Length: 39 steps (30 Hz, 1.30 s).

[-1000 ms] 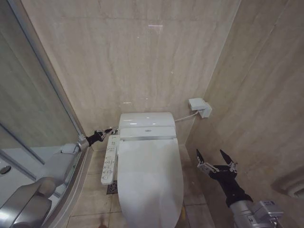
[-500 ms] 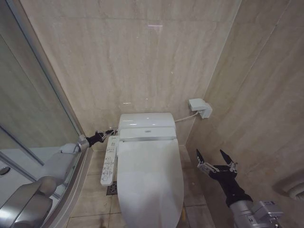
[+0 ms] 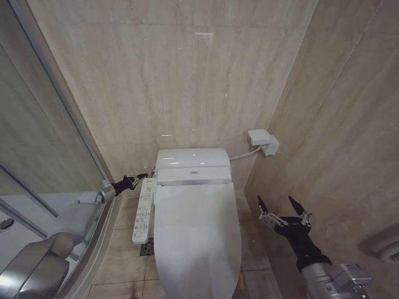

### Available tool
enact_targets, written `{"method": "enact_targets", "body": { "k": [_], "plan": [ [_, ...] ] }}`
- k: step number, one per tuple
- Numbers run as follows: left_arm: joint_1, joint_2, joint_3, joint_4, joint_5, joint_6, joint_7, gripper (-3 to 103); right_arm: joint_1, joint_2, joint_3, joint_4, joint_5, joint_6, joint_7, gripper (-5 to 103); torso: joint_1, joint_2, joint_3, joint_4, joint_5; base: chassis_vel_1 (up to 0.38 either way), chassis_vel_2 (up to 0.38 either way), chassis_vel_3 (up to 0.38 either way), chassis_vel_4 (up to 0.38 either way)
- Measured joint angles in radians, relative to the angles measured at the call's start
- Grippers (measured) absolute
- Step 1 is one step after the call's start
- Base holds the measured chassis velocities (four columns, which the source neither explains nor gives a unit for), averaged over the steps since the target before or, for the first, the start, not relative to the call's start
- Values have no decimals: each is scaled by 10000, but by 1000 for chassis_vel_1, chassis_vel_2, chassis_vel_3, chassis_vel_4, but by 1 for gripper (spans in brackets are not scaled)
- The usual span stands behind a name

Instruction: Open the toilet lid, clean the toilet bowl with a toilet brush, close the toilet lid, and flush.

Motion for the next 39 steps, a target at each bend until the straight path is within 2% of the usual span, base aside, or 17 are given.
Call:
{"method": "enact_targets", "body": {
  "k": [6,11,20,24,30,37,39],
  "plan": [
    [-15,-87,-29,118,3,0,77,0,0,0,0,0,0,0,0,100,0,0,0,0,0,0,0,0,0],
    [-40,-193,-551,339,450,-22,183,0,0,0,0,0,0,0,0,100,0,0,0,-2,-2,0,0,0,0],
    [14,-438,-914,678,574,-35,151,0,0,0,0,-1,0,0,1,100,3,-1,1,3,-4,0,0,0,0],
    [138,-634,-1210,678,673,-93,31,0,0,0,0,0,0,0,0,100,2,0,0,6,3,0,0,0,0],
    [70,-723,-1267,984,866,-93,-187,0,-1,0,0,0,0,0,-1,100,1,-1,1,-8,-4,0,0,0,0],
    [178,-785,-1736,1086,1073,-70,-438,0,0,0,0,0,0,0,0,100,2,-3,2,0,-4,0,0,0,0],
    [246,-793,-1833,1004,1155,-75,-673,0,0,0,0,0,0,0,0,100,2,-3,2,0,-3,0,0,0,0]
  ]
}}
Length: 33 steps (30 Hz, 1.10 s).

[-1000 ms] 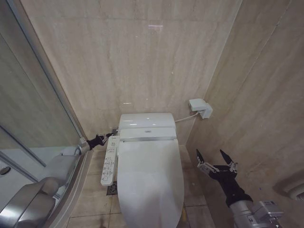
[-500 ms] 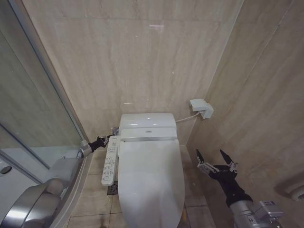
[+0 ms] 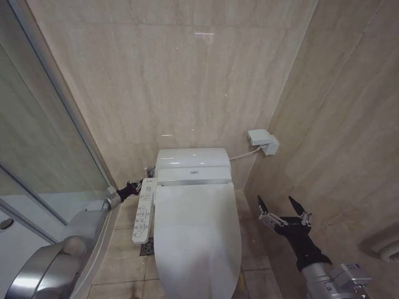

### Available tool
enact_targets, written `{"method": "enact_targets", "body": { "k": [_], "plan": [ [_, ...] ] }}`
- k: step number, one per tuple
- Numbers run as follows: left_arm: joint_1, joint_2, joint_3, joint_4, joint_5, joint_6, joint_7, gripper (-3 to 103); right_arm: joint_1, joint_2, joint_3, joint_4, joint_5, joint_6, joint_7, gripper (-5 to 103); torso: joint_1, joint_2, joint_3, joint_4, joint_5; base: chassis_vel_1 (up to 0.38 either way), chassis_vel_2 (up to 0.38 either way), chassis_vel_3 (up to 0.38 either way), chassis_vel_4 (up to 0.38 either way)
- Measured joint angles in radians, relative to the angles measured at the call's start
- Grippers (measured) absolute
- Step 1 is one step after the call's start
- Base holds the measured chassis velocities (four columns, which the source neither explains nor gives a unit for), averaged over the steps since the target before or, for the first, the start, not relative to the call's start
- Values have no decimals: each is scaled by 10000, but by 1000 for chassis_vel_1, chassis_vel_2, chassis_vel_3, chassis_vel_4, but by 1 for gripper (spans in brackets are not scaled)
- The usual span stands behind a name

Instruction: Open the toilet lid, clean the toilet bowl with a toilet brush, close the toilet lid, and flush.

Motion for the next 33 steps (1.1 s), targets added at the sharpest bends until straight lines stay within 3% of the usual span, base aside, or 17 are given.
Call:
{"method": "enact_targets", "body": {
  "k": [10,13,14,18,19,22,24,25,28,29,31,33],
  "plan": [
    [573,-35,-759,-299,-259,8,-1107,0,0,0,0,0,0,0,0,100,-1,0,0,-1,2,0,0,0,0],
    [1443,-33,-973,-1367,-823,4,-2350,0,-1,-2,0,0,0,0,-2,100,-1,0,-2,2,1,0,0,0,0],
    [1443,-33,-973,-1367,-823,4,-2350,0,-1,-2,0,0,0,0,-2,100,-1,0,-2,2,1,0,0,0,0],
    [2899,-119,-1238,-3995,-1316,225,-5293,0,0,1,0,0,0,0,0,100,-1,1,-2,1,3,0,0,0,0],
    [2899,-119,-1238,-3995,-1316,225,-5293,0,0,1,0,0,0,0,0,100,-1,1,-2,1,3,0,0,0,0],
    [3794,-195,-1434,-5795,-1641,547,-7230,0,0,0,0,0,0,0,0,100,-1,1,-1,-5,1,0,0,0,0],
    [4450,-120,-1529,-7109,-1517,1169,-8208,0,0,0,0,0,0,0,1,100,-2,2,-3,-5,5,0,0,0,0],
    [4450,-120,-1529,-7109,-1517,1169,-8208,0,0,0,0,0,0,0,1,100,-2,2,-3,-5,5,0,0,0,0],
    [5641,54,-1656,-9667,-1351,2661,-9870,0,0,0,0,-1,0,0,0,100,-1,3,-3,1,3,0,0,0,0],
    [5641,54,-1656,-9667,-1351,2661,-9870,0,0,0,0,-1,0,0,0,100,-1,3,-3,1,3,0,0,0,0],
    [6294,99,-1734,-10967,-1340,3437,-10657,-3,0,0,0,0,0,0,1,100,-2,2,-2,4,4,0,0,0,0],
    [6916,156,-1810,-12076,-1214,3858,-11175,-3,0,0,0,0,0,1,0,100,-2,3,-3,-4,3,0,0,0,0]
  ]
}}
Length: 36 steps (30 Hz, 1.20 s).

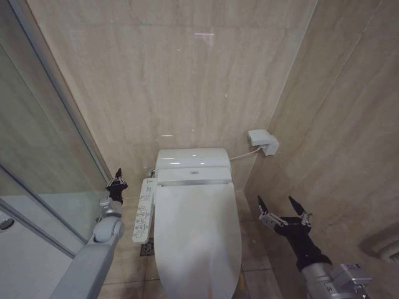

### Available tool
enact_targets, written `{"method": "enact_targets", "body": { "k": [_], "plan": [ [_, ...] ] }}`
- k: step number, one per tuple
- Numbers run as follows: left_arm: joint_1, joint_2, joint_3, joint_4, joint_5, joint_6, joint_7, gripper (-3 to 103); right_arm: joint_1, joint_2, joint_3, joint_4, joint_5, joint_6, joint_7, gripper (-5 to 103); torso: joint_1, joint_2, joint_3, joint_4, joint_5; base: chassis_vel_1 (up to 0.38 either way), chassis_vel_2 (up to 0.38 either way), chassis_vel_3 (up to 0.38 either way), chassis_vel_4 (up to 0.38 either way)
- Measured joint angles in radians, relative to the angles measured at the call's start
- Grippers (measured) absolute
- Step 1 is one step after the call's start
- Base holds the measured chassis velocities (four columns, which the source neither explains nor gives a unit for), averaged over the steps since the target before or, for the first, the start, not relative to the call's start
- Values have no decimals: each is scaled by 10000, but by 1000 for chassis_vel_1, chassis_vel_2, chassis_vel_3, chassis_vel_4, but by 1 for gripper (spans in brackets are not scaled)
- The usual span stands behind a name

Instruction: Open the toilet lid, clean the toilet bowl with a toilet brush, close the toilet lid, and flush.

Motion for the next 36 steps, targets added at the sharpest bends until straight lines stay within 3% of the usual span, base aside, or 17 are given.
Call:
{"method": "enact_targets", "body": {
  "k": [4,5,10,11,12,14,18,20,21,26,27,36],
  "plan": [
    [894,93,-89,-1226,218,435,-548,-3,0,-1,0,0,0,0,0,100,1,0,1,3,-4,0,0,0,0],
    [1185,102,-155,-1559,322,589,-675,23,0,0,0,0,0,0,0,100,0,0,0,2,0,0,0,0,0],
    [2425,50,-591,-2634,829,1006,-790,23,0,0,0,0,0,0,1,100,1,-1,1,1,-3,0,0,0,0],
    [2907,5,-854,-2949,1017,1014,-612,23,0,0,0,0,0,0,0,100,0,0,1,3,0,0,0,0,0],
    [3300,-42,-1106,-3217,1177,1002,-395,50,-1,0,0,0,0,-1,-1,100,0,0,1,5,-2,0,0,0,0],
    [3697,-98,-1402,-3492,1307,926,-69,50,0,-1,0,0,0,0,-1,100,0,0,1,3,-3,0,0,0,0],
    [5415,-362,-2836,-4597,1407,407,1573,50,-1,0,0,0,0,0,-2,100,0,0,1,3,-2,0,0,0,0],
    [5863,-419,-3075,-4875,1314,351,1828,50,0,0,0,0,0,0,-2,100,1,0,1,4,0,0,0,0,0],
    [6312,-502,-3308,-5139,1257,335,2013,77,0,0,0,0,1,0,-3,100,1,0,1,7,-1,0,0,0,0],
    [7374,-970,-3936,-5982,1405,286,2447,77,0,-1,0,0,0,0,-2,100,0,-2,1,5,0,0,0,0,0],
    [7552,-1127,-4006,-6221,1458,301,2453,99,-1,0,0,0,0,0,-4,100,1,-2,1,3,-1,0,0,0,0],
    [8486,-1841,-3850,-7425,1980,362,2242,100,-1,-1,0,0,0,0,-2,100,1,-2,2,4,0,0,0,0,0]
  ]
}}
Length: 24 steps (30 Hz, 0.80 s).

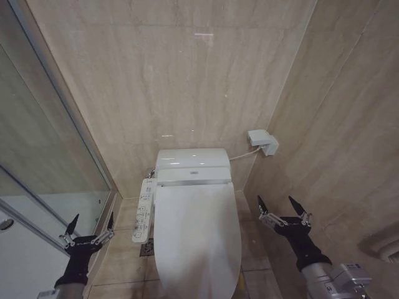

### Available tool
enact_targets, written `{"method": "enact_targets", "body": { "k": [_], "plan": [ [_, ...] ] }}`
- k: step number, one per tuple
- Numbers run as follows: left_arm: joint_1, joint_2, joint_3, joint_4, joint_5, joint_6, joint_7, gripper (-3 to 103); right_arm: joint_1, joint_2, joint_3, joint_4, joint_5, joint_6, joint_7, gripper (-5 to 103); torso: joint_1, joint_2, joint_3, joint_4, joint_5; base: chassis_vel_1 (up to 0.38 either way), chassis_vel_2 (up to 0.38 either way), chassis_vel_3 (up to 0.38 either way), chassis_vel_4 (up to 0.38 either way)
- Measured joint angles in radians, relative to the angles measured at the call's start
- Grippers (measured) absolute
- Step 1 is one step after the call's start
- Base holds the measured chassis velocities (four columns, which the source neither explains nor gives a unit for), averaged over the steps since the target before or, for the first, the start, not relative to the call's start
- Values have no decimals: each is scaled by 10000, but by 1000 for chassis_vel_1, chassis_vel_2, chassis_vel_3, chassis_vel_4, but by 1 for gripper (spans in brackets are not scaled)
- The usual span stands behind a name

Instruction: Open the toilet lid, clean the toilet bowl with a toilet brush, close the toilet lid, and flush.

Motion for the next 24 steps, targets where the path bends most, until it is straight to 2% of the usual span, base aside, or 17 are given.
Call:
{"method": "enact_targets", "body": {
  "k": [9,11,14,18,24],
  "plan": [
    [529,-418,389,-927,476,-134,-108,100,0,1,0,0,1,0,1,100,0,0,0,-2,2,0,0,0,0],
    [667,-654,612,-946,693,-570,-259,100,0,0,0,0,0,0,2,100,0,0,0,-1,0,0,0,0,0],
    [867,-784,875,-938,980,-837,-424,100,0,0,0,0,0,0,2,100,1,0,0,1,0,0,0,0,0],
    [1027,-790,1069,-1080,1279,-973,-527,100,0,0,0,0,0,0,2,100,2,0,0,-1,0,0,0,0,0],
    [1403,-623,1329,-1430,1597,-1057,-1100,100,0,0,0,0,0,0,1,100,2,0,0,0,1,0,0,0,0]
  ]
}}
